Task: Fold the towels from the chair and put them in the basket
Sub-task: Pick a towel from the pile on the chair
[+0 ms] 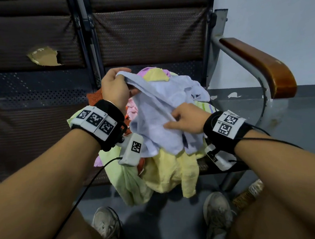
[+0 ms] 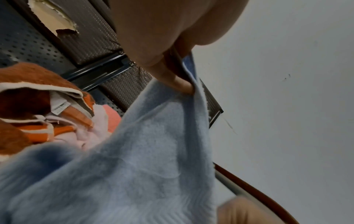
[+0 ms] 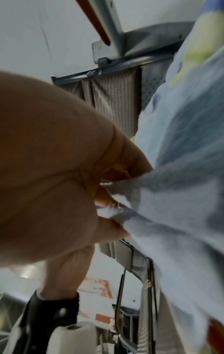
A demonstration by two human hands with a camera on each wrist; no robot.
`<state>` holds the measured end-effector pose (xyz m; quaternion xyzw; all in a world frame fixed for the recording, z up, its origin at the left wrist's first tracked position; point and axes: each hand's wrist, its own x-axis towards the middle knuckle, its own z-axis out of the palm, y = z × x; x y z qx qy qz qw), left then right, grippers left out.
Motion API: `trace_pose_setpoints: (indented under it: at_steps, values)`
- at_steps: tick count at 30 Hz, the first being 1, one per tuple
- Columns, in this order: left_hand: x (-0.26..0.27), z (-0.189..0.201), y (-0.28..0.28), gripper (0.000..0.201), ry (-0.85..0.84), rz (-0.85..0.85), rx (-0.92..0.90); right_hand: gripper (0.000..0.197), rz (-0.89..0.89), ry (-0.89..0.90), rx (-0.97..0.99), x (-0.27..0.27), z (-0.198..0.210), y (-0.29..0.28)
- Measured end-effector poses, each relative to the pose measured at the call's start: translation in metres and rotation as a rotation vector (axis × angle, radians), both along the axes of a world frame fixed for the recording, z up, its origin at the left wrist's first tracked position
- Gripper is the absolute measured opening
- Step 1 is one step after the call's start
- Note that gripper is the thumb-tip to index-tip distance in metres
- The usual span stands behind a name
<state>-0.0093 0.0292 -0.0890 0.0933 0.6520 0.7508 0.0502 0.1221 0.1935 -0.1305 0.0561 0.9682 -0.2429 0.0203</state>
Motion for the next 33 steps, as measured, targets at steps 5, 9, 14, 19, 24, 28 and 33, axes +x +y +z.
trace_pose_setpoints:
  at_steps: [5,9,14,19,24,28,33]
  values:
    - [-0.011,-0.013,-0.012,0.025,-0.054,0.044,-0.061,0.057,-0.114,0.031,-0.007,0.006,-0.002,0.016]
    - [-0.021,-0.021,-0.02,0.007,-0.075,0.079,-0.16,0.048,-0.212,0.254,-0.153,0.009,0.006,0.034]
    - [-0.029,-0.027,-0.022,0.015,-0.12,0.131,-0.229,0.047,-0.069,-0.067,0.074,0.023,-0.006,0.04]
    - [-0.038,-0.033,-0.026,0.039,-0.18,0.157,-0.265,0.053,-0.181,0.077,0.118,0.022,-0.002,0.047]
    - [-0.034,-0.03,-0.029,0.031,-0.187,0.182,-0.26,0.035,-0.187,0.183,0.131,0.024,0.0,0.051]
    - [-0.028,-0.035,-0.03,0.035,-0.176,0.124,-0.182,0.057,-0.16,0.048,0.202,0.024,-0.008,0.053]
    - [-0.03,-0.036,-0.031,0.016,-0.184,0.104,-0.138,0.051,-0.195,0.062,0.168,0.028,-0.009,0.064]
